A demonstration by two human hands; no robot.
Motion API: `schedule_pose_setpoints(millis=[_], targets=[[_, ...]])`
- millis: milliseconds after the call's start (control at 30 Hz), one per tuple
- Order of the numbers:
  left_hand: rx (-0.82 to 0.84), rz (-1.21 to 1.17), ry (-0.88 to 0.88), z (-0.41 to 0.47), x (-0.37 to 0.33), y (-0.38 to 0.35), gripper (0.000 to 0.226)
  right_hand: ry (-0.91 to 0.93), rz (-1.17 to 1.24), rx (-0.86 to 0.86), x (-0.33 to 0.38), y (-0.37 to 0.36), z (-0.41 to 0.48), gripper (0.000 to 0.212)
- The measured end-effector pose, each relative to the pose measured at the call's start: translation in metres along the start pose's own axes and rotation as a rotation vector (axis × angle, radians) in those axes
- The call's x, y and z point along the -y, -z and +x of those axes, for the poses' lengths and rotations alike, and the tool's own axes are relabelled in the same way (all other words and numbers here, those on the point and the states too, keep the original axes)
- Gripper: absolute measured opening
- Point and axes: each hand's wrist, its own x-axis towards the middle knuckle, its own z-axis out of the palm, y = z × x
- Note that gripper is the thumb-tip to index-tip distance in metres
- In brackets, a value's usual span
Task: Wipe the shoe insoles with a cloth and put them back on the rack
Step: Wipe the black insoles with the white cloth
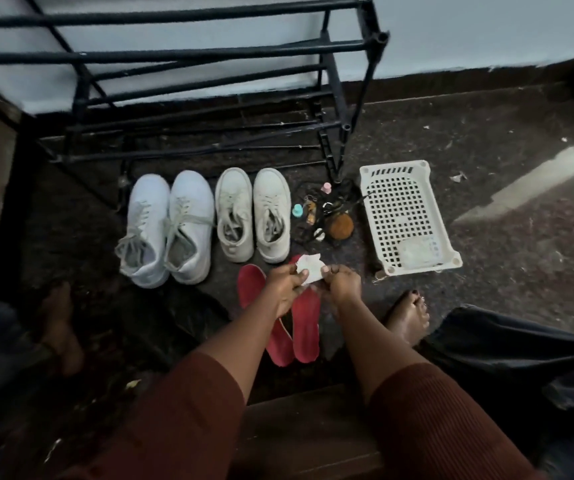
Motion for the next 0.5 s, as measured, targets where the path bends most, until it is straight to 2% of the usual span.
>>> schedule_pose_setpoints(millis=[100,167,267,333,400,467,500], targets=[[-0.036,-0.056,0.060,-0.012,-0.004,0.027,0.030,-0.120,0.110,0.066,-0.014,-0.023,-0.009,0.024],[-0.069,-0.076,0.096,-0.018,-0.004,0.044,0.029,-0.153,0.102,0.105,-0.024,-0.039,-0.017,0.022],[-0.127,-0.014,0.101,-0.021,-0.002,0.069,0.032,-0.117,0.020,0.216,-0.036,-0.060,-0.030,0.015],[-0.125,-0.011,0.089,-0.026,0.001,0.084,0.024,-0.089,-0.072,0.286,-0.045,-0.072,-0.033,0.018],[-0.114,-0.026,0.077,-0.030,0.008,0.102,0.011,-0.103,-0.117,0.284,-0.054,-0.082,-0.032,0.017],[-0.130,-0.057,0.079,-0.035,0.017,0.116,0.014,-0.134,-0.155,0.246,-0.063,-0.091,-0.029,0.006],[-0.159,-0.071,0.072,-0.036,0.021,0.123,0.014,-0.149,-0.177,0.227,-0.067,-0.095,-0.028,0.012]])
